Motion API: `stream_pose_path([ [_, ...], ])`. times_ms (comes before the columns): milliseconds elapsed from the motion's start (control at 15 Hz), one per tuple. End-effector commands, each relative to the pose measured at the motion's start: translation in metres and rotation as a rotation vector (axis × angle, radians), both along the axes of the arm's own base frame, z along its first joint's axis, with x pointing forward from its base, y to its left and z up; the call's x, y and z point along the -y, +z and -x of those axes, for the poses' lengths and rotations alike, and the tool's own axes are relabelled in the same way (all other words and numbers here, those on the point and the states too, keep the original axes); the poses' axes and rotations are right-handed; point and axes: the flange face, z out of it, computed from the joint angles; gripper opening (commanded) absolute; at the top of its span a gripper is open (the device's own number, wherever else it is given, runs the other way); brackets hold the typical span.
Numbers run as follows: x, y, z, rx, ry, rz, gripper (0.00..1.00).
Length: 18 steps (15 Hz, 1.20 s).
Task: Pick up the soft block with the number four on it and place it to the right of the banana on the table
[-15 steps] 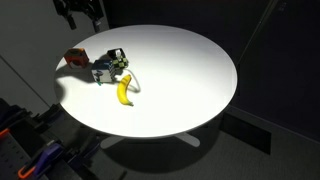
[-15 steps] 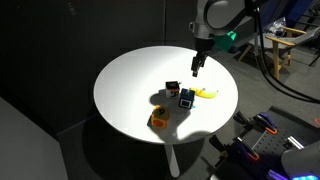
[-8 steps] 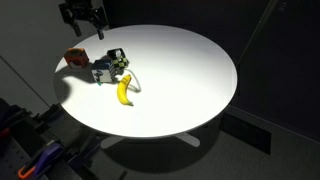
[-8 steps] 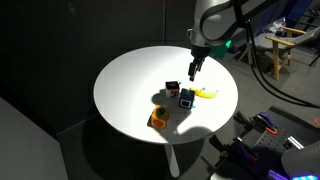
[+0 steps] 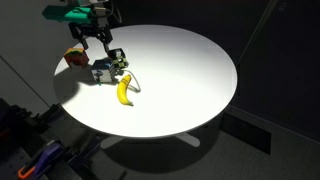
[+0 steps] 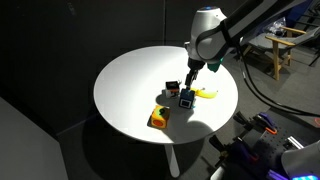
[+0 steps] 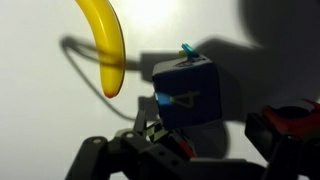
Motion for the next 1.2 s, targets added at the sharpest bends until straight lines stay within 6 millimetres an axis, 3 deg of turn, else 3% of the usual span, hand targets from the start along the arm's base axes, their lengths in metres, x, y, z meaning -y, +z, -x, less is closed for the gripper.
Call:
stream_pose_path([
  [0, 0.002, -0.018, 0.005, -0.036, 0.023, 0.007, 1.0],
  [467, 0.0, -0.044, 0.013, -0.076, 0.095, 0.01, 1.0],
  [1133, 0.008, -0.056, 0.007, -0.044, 0.147, 0.037, 1.0],
])
